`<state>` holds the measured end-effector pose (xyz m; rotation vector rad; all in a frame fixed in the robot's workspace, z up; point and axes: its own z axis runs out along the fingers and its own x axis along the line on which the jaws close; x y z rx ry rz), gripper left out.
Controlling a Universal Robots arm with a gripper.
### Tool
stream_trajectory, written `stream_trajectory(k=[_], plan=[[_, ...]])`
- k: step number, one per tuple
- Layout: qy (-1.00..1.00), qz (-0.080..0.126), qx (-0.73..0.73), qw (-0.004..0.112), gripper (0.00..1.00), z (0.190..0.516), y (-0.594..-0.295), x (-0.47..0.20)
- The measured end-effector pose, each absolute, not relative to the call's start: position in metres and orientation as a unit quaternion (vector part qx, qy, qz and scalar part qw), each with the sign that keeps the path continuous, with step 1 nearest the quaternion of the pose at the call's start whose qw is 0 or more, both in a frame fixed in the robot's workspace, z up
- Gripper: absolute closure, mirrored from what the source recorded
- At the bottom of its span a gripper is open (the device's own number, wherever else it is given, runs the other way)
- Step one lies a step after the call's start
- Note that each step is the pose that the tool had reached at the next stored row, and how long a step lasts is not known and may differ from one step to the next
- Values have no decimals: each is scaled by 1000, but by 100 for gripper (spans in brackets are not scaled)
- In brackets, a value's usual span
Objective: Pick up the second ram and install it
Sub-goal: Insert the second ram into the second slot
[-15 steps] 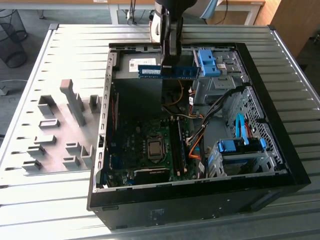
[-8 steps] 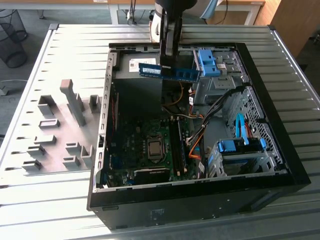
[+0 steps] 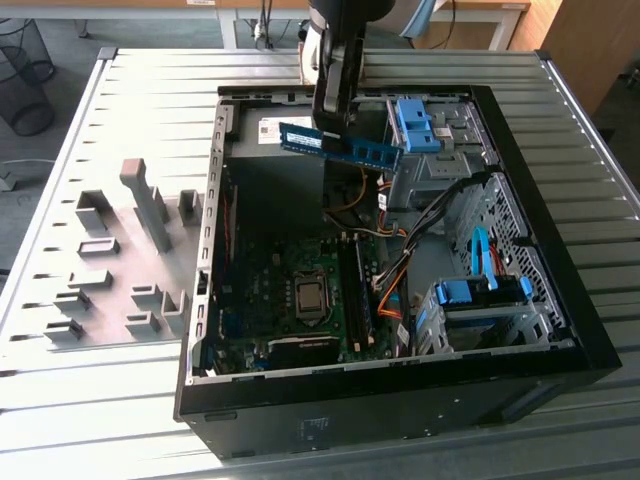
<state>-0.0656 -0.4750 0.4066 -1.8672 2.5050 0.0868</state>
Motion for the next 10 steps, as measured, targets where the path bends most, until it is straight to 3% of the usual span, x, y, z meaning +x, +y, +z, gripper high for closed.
stream_trajectory(k=[10], plan=[[830,27,-558,9,86,406,-475,-66]])
